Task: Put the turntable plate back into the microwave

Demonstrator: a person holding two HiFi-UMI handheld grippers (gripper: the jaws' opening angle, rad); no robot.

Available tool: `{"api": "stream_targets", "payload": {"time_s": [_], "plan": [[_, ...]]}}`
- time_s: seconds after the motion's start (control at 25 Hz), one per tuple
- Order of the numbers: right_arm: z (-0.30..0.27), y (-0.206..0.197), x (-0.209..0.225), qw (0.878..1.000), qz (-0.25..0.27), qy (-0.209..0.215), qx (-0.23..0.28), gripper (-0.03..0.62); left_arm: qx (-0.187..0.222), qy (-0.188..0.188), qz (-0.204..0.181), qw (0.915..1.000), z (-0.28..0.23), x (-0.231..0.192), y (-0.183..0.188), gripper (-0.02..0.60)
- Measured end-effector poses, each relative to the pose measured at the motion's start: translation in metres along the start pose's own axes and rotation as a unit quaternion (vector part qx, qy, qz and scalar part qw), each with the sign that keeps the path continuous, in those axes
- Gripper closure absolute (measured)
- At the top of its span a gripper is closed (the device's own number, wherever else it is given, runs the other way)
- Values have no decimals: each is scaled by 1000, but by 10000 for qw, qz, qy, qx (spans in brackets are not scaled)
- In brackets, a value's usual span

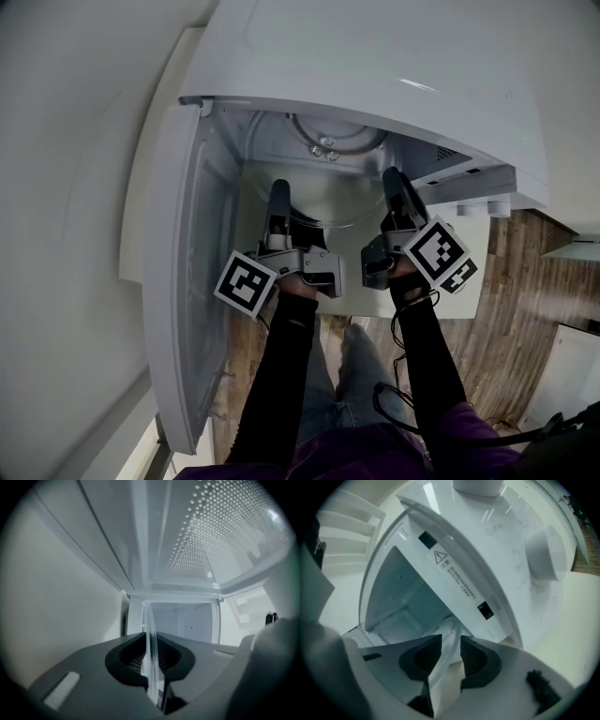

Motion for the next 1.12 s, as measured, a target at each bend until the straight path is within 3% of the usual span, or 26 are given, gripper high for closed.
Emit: {"api": "stream_targets", "payload": {"time_s": [0.12,0.36,0.52,0.76,1.12], "plan": [[21,-11,-2,9993,-197,194,-257,474,17,-10,115,9999,-1,-1,-2,545],[39,-33,-10,9887,-1339,383,-554,470,6,-70,161,9998,-4,-1,-7,543],[30,-42,-34,9822,-1316,1116,-738,470,-20,-74,134,9999,-5,0,-8,541],[27,-50,-36,9757,-1822,1050,-620,515,-276,-115,-195,9994,-5,1,-9,546],[26,-29,-46,9830,-1235,1354,-118,520,-371,-430,65,9984,-9,6,-10,549]]}}
Point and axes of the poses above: the fingertips, and each gripper's own axes: z backward along the fingers, x to its right, y out of its top, the point moved 4 cm from there along z, backward along the fingers, and after that the axes turned 15 degrees about z, right-handed, at the moved point
